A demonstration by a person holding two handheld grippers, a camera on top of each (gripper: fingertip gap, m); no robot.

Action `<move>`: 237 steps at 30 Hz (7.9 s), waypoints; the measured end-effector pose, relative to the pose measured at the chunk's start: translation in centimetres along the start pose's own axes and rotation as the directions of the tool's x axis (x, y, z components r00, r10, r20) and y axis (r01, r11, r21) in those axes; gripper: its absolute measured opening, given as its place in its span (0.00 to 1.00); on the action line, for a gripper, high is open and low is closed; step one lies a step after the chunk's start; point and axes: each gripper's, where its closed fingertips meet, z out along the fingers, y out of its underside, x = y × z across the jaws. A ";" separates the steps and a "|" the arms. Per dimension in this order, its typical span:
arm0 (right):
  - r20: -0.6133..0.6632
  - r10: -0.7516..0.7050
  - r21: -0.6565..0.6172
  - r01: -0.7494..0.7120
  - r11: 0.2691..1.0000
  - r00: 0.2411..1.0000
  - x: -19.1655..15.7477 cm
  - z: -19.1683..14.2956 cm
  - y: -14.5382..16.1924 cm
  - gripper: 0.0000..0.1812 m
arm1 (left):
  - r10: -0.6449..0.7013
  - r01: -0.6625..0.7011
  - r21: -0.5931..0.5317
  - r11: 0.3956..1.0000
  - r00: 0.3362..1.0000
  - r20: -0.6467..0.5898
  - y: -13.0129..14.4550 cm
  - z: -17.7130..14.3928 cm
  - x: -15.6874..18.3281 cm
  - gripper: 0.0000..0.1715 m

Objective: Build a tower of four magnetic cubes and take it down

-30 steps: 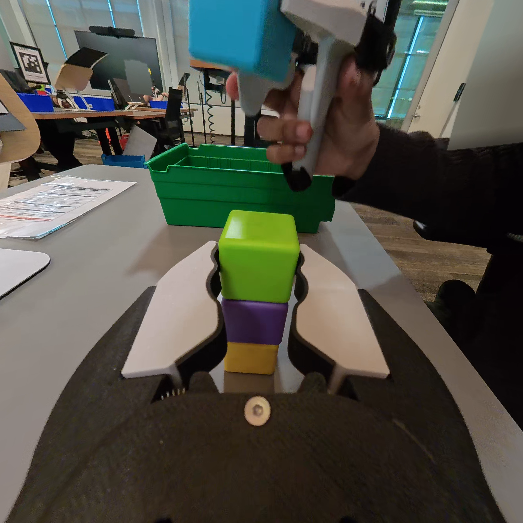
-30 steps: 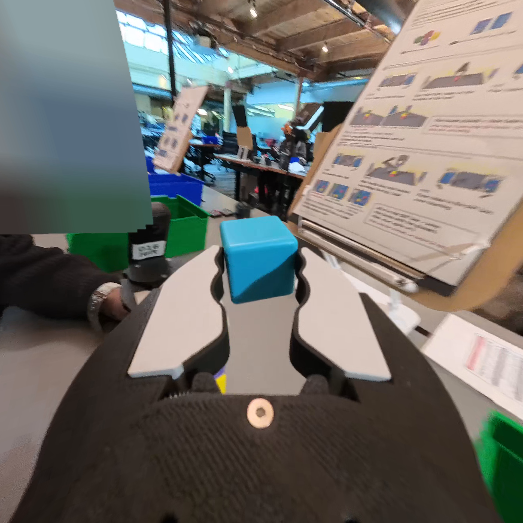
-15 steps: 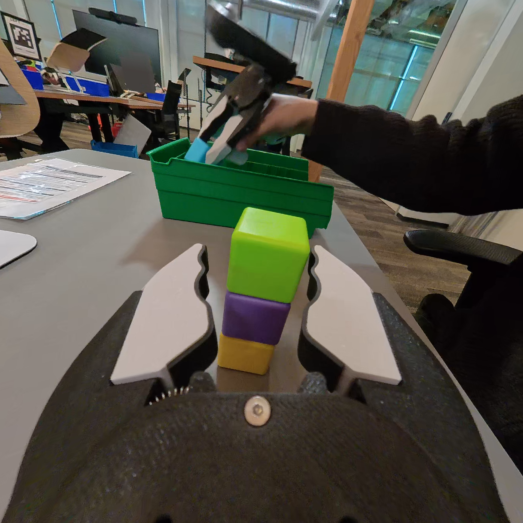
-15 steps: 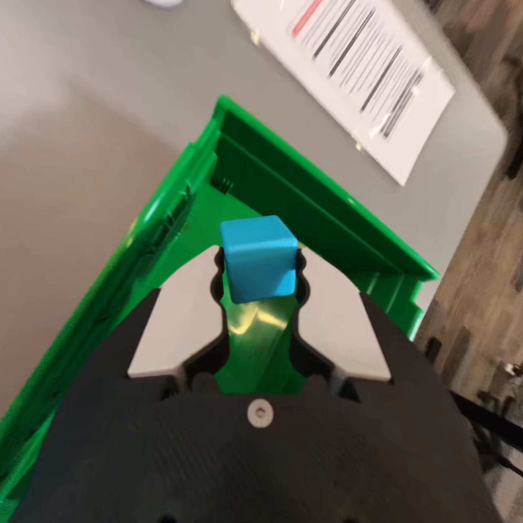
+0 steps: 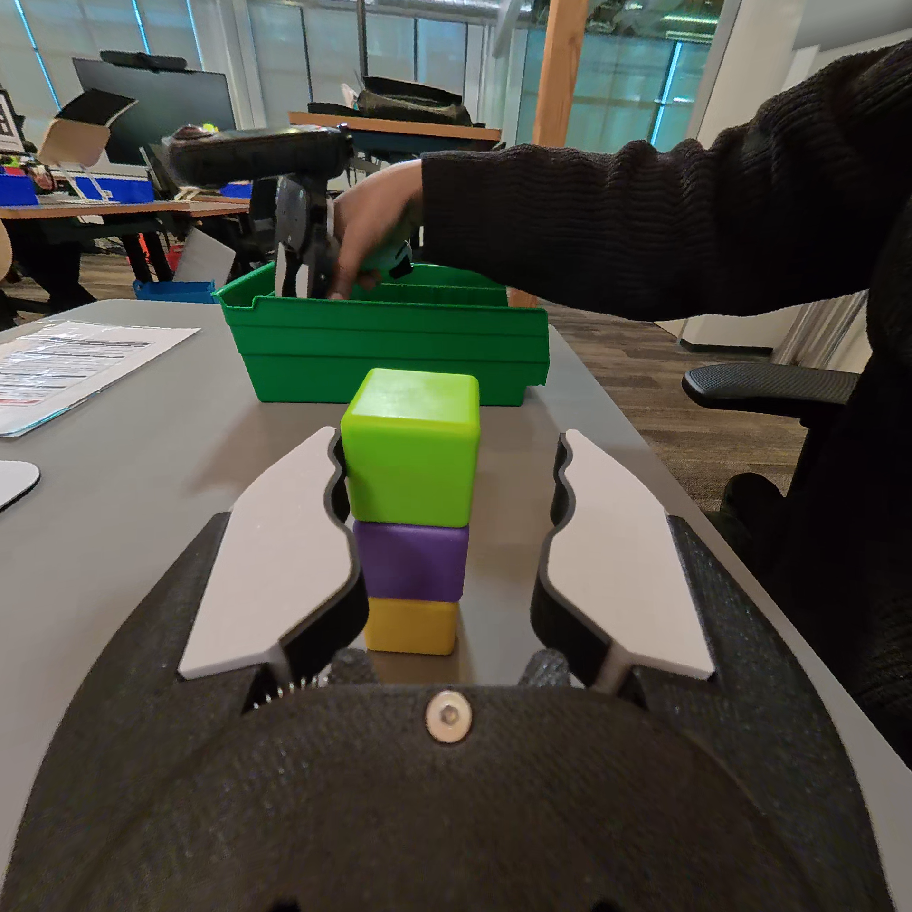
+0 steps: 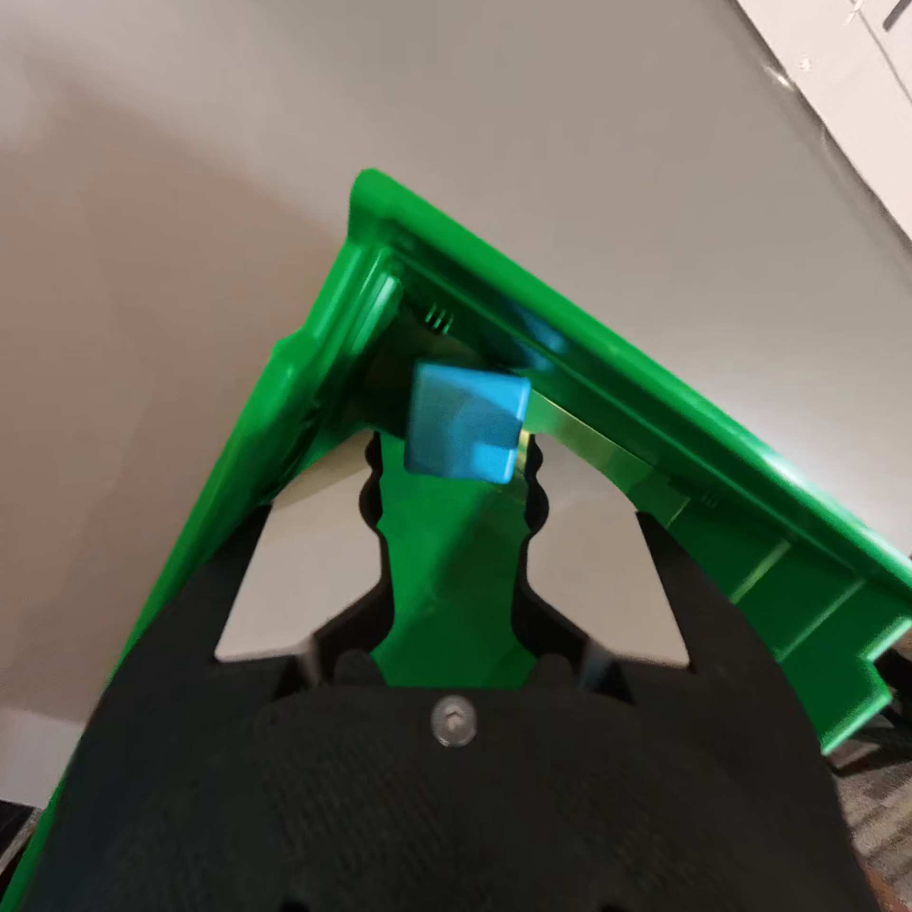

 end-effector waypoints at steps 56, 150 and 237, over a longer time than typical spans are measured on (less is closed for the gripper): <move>0.219 -0.539 0.960 -0.080 0.270 0.814 -29.9 -10.5 -8.5 0.38 | -0.125 0.146 -0.326 0.934 0.989 0.082 4.4 -0.2 -1.8 0.41; 0.172 -0.518 0.959 -0.024 0.281 0.838 -29.2 -9.4 -8.2 0.28 | -0.116 0.144 -0.392 0.909 0.989 0.094 5.4 0.1 -1.7 0.31; 0.091 -0.425 0.834 0.164 0.527 0.901 -28.2 -7.9 -6.5 0.44 | 0.032 0.076 -0.703 0.707 0.990 0.138 10.7 -0.4 -1.2 0.43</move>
